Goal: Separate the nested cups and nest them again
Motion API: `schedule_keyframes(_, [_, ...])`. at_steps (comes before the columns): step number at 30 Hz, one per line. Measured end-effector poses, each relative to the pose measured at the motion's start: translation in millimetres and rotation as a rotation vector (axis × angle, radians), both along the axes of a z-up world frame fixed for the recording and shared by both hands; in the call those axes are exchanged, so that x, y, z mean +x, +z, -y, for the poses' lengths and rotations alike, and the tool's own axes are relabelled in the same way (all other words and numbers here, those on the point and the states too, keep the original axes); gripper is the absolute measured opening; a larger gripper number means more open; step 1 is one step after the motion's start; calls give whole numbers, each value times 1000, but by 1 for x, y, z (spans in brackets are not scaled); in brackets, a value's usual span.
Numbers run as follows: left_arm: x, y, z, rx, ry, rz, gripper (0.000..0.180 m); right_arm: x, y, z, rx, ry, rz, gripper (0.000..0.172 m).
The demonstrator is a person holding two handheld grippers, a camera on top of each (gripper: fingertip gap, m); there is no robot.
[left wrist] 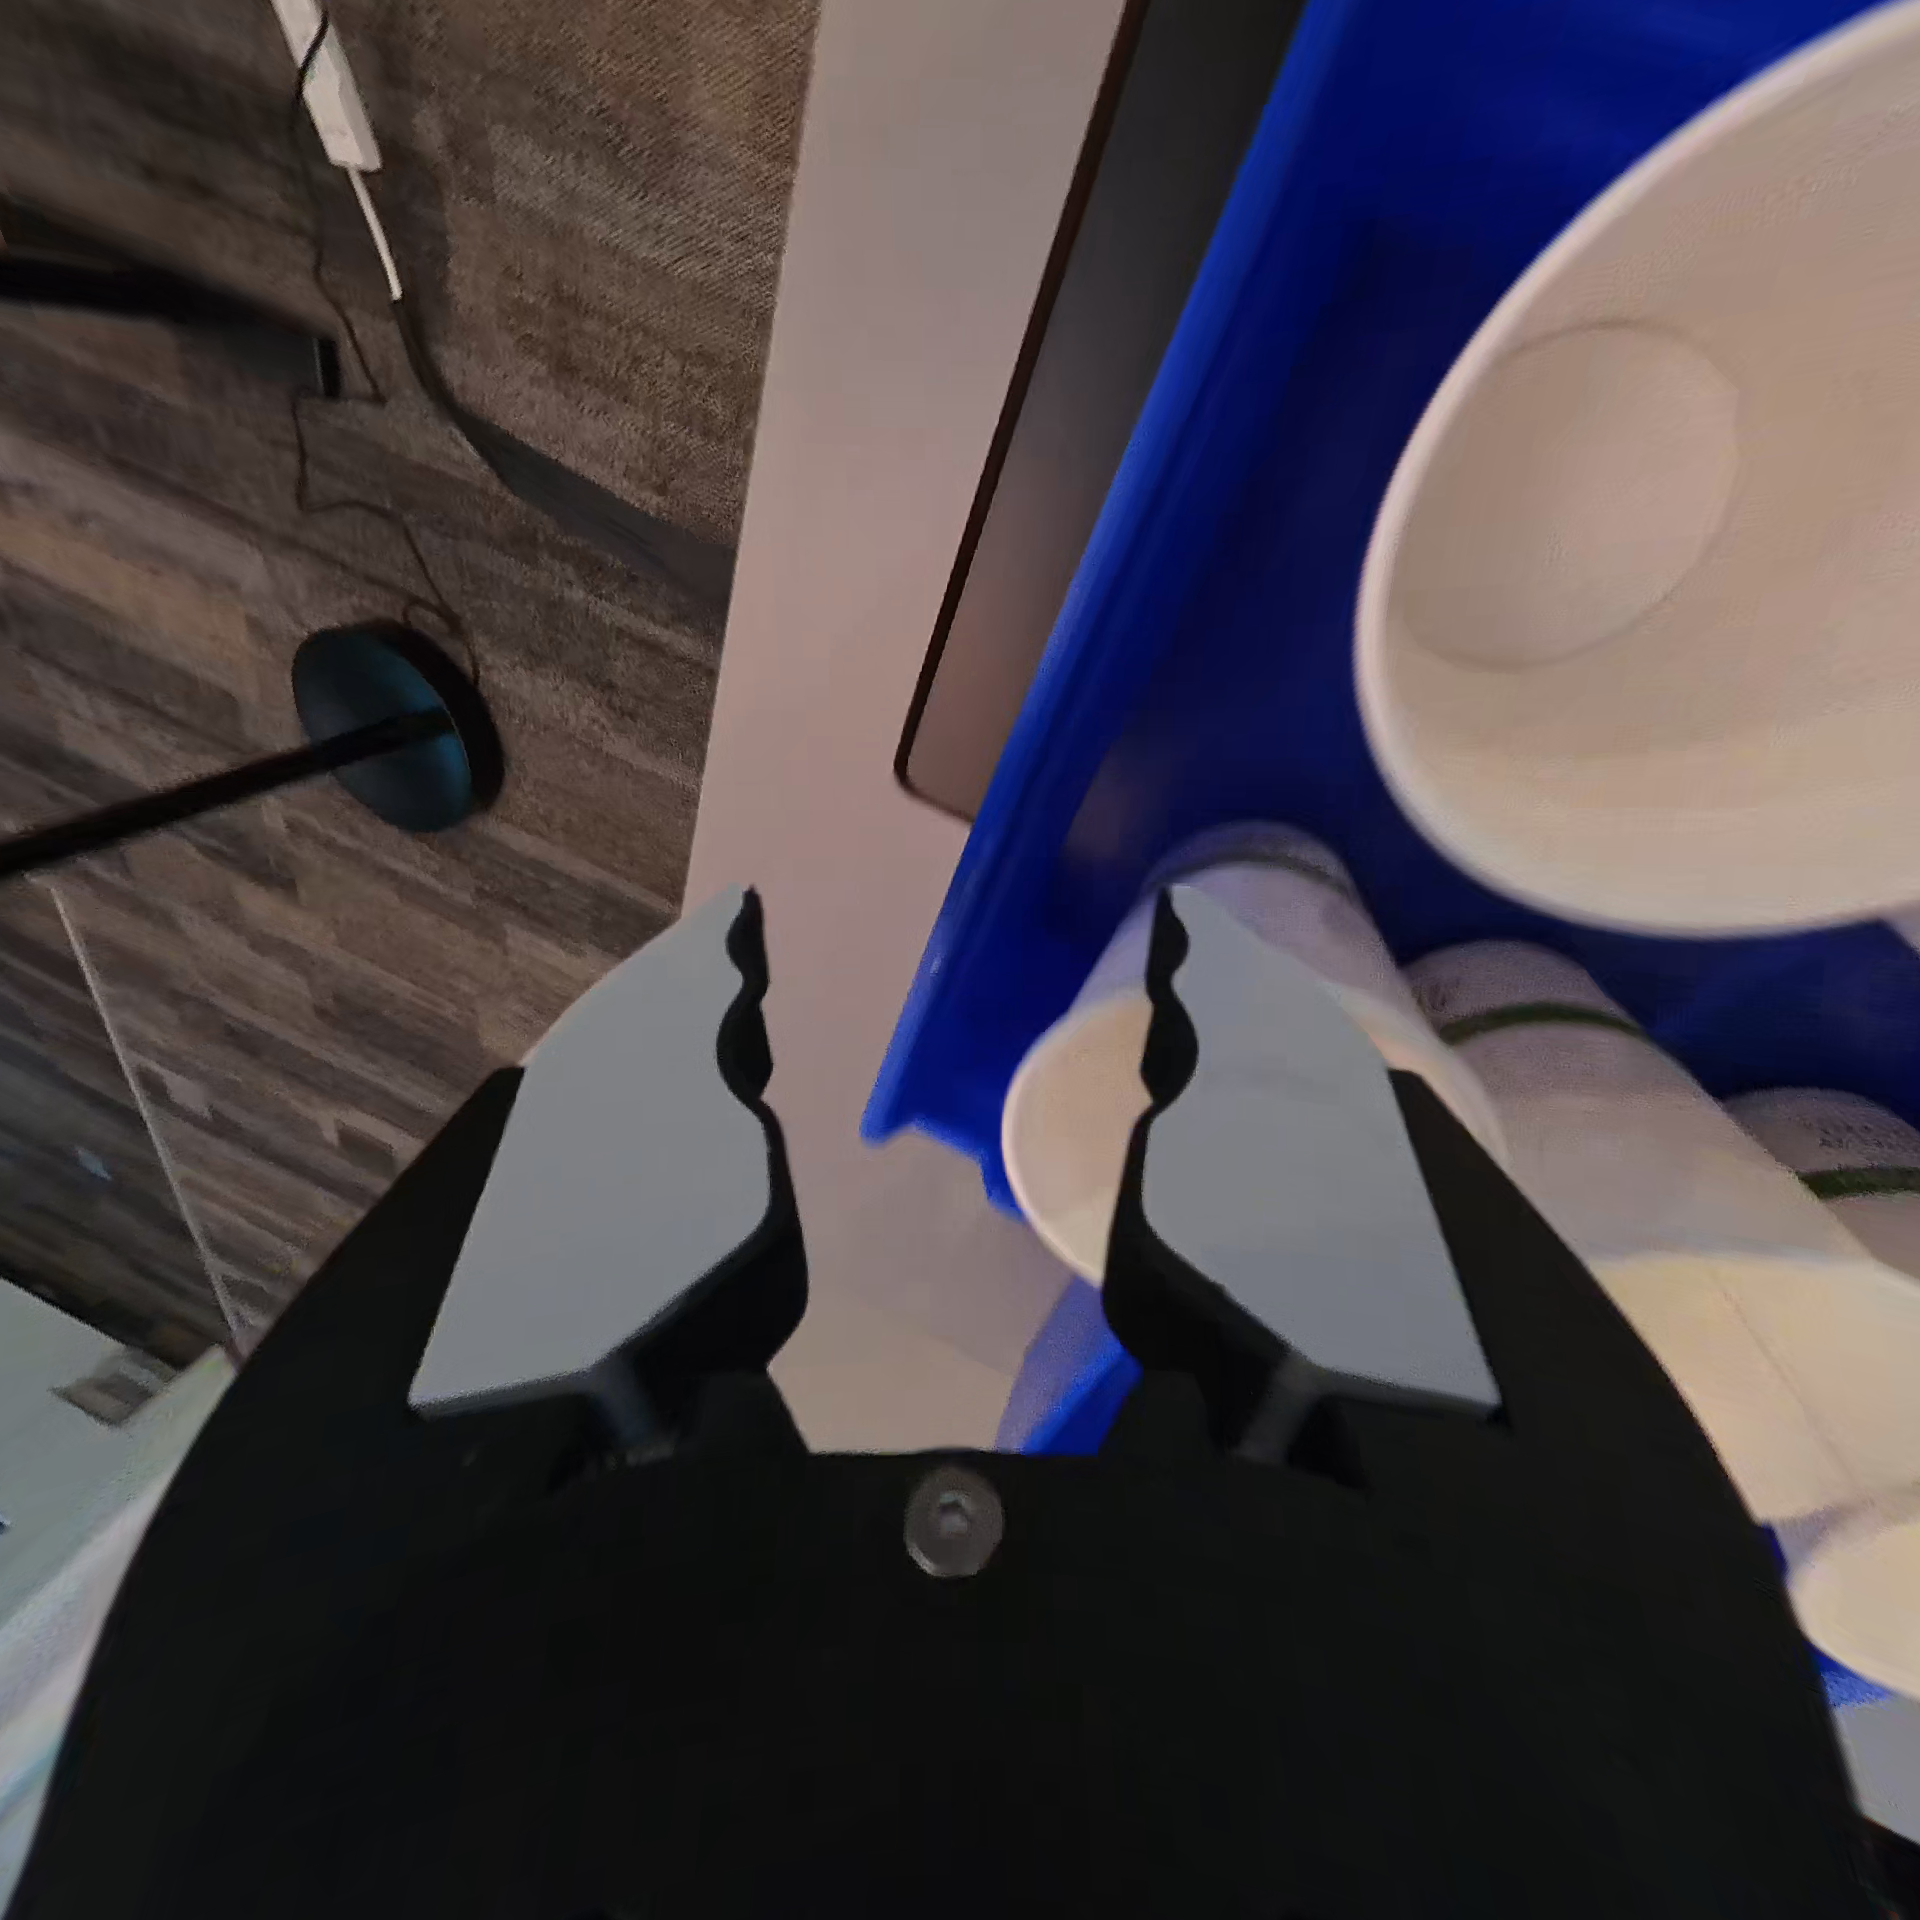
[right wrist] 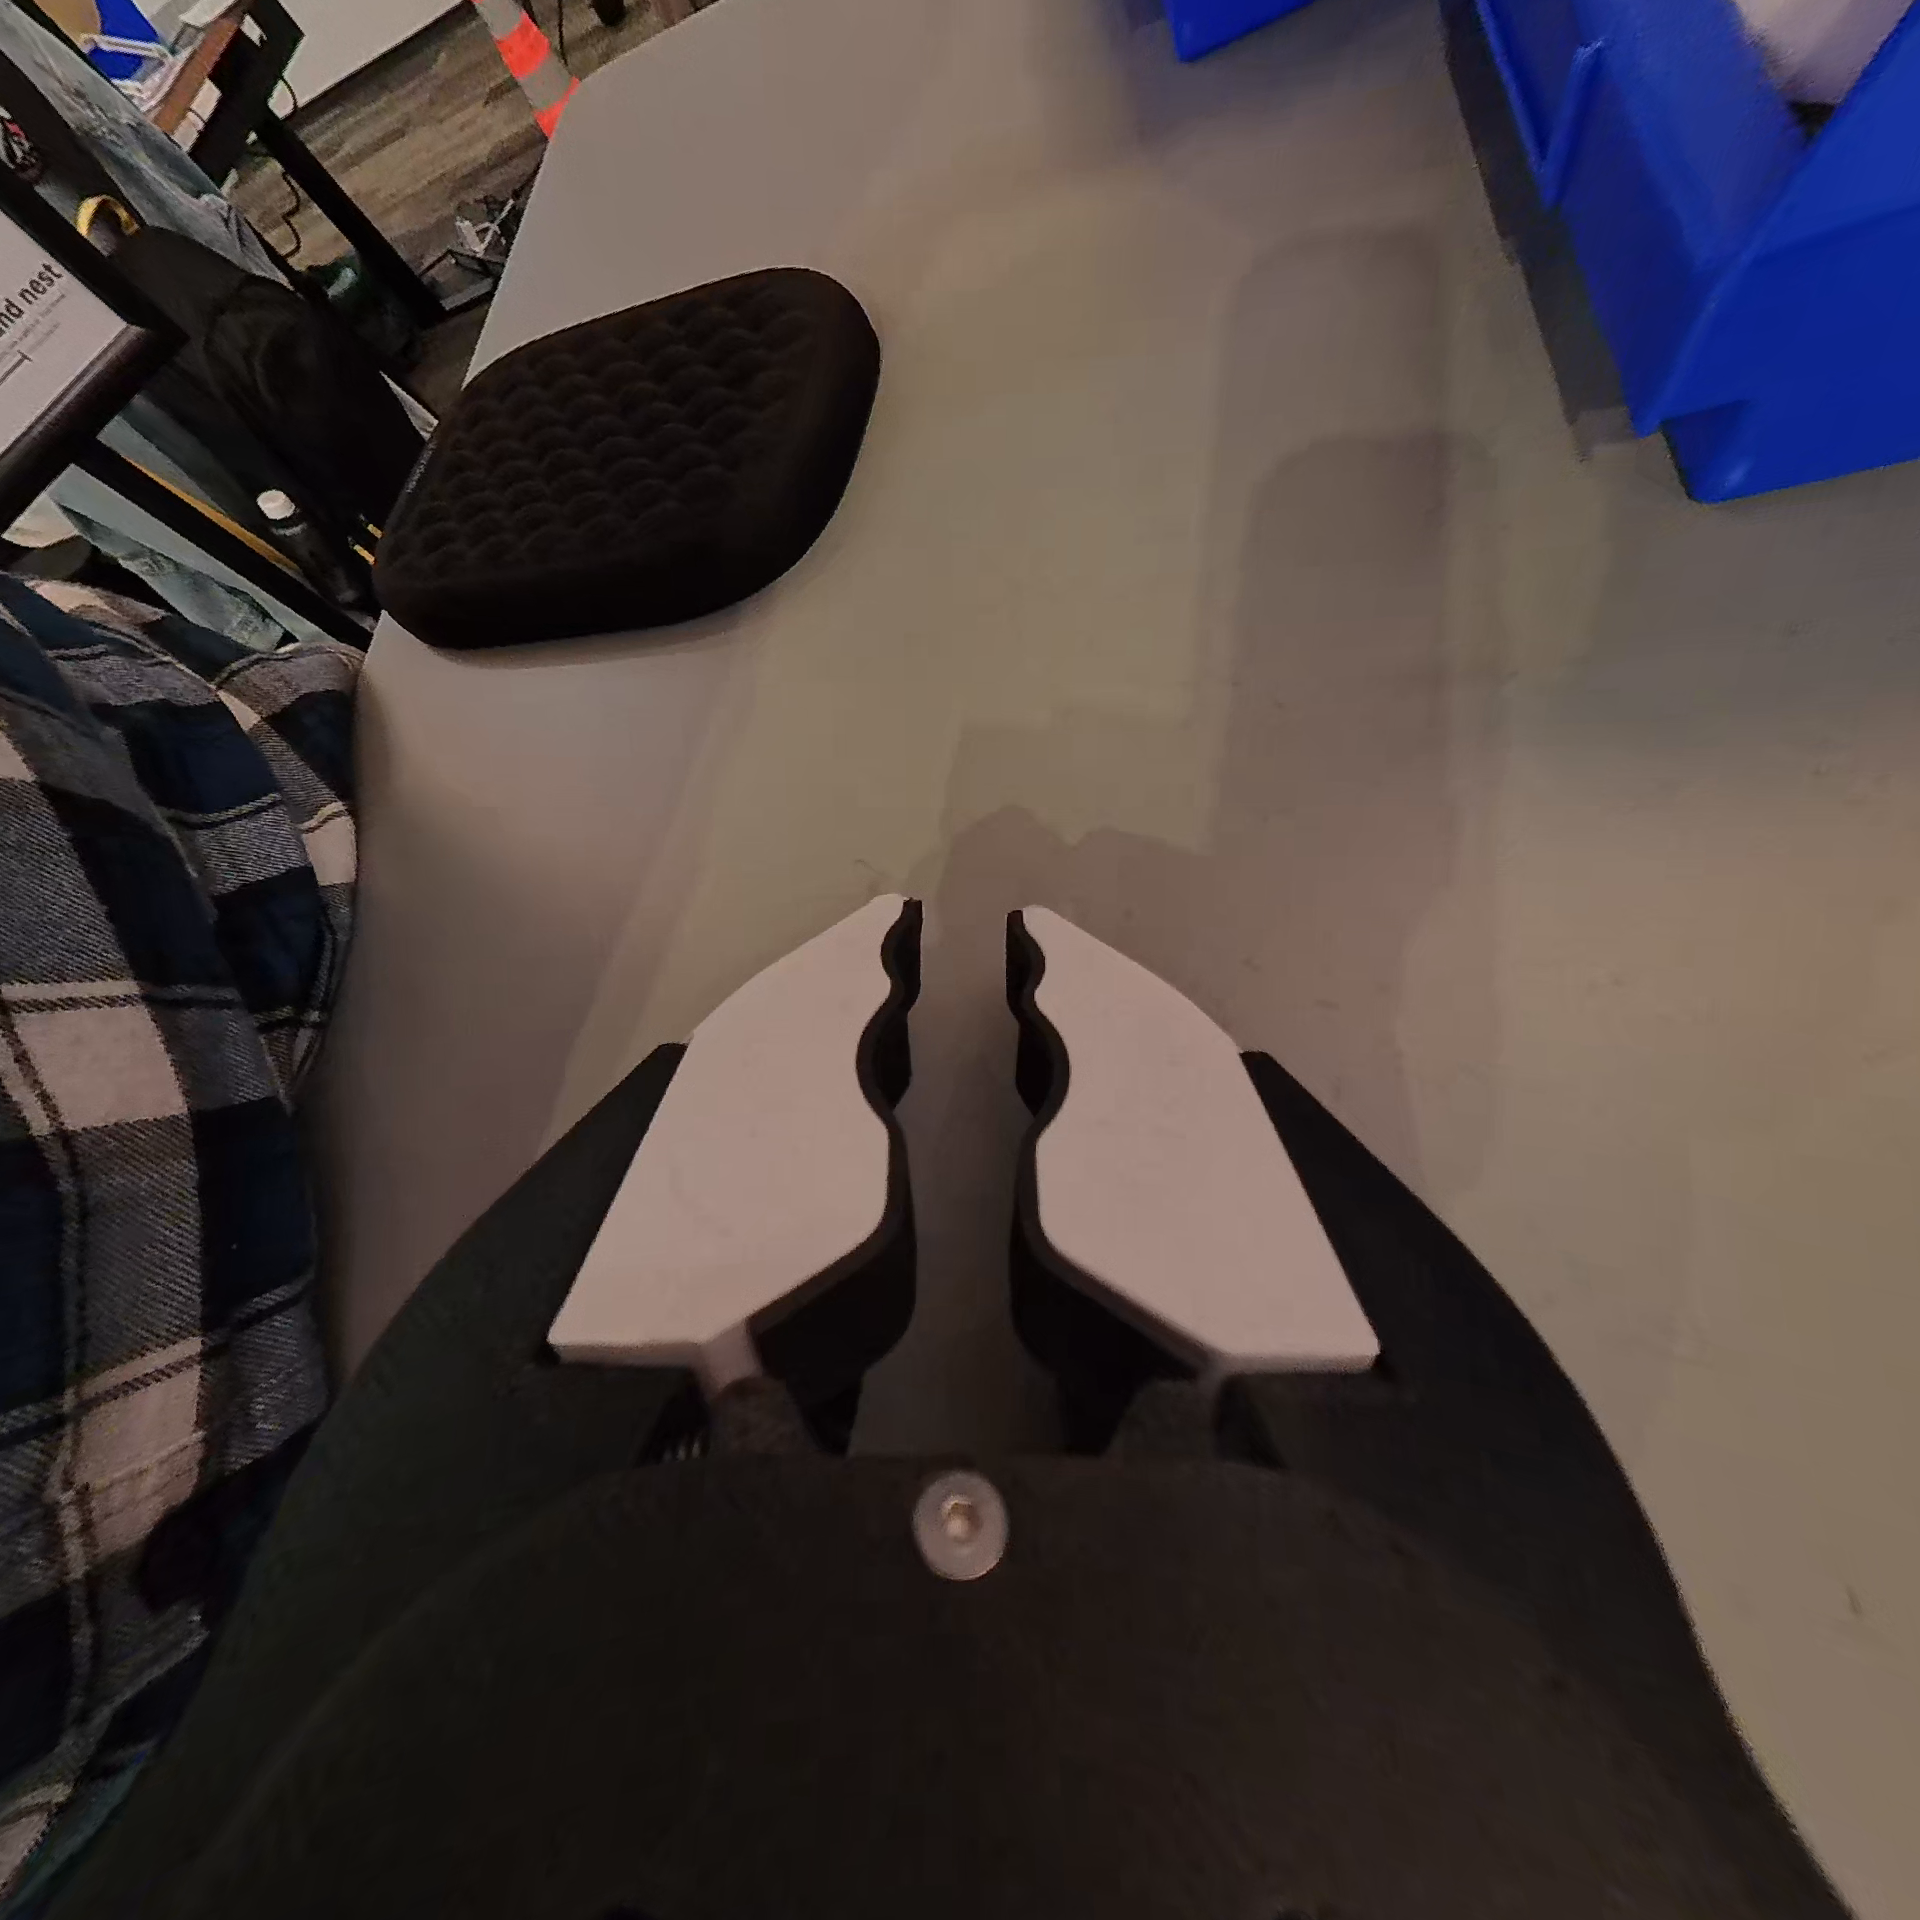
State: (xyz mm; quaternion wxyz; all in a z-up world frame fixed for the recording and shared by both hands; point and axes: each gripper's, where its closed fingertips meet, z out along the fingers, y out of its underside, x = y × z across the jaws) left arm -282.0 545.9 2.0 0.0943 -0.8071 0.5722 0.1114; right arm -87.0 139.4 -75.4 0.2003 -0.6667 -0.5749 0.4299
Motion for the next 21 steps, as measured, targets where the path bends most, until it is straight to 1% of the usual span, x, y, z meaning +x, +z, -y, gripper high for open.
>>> schedule_keyframes(5, [-37,56,19,98,175,180,79,0,0,0,-11,0,-1,15])
schedule_keyframes(7, [-49,75,30,146,222,243,78,0,0,0,-12,1,-2,15])
schedule_keyframes(9, [-57,88,42,148,260,291,79,0,0,0,-10,4,-2,15])
schedule_keyframes(10, [-59,94,47,155,269,318,77,0,0,1,-8,7,-1,15])
schedule_keyframes(12, [-58,95,56,136,265,343,73,0,-1,1,-7,12,4,15])
schedule_keyframes(15, [-60,86,59,131,242,275,70,0,-1,3,-18,22,4,15])
schedule_keyframes(18, [-59,81,67,107,267,290,70,1,0,3,-33,23,-1,15])
schedule_keyframes(21, [-57,67,76,74,279,292,68,2,0,2,-33,16,-2,15])
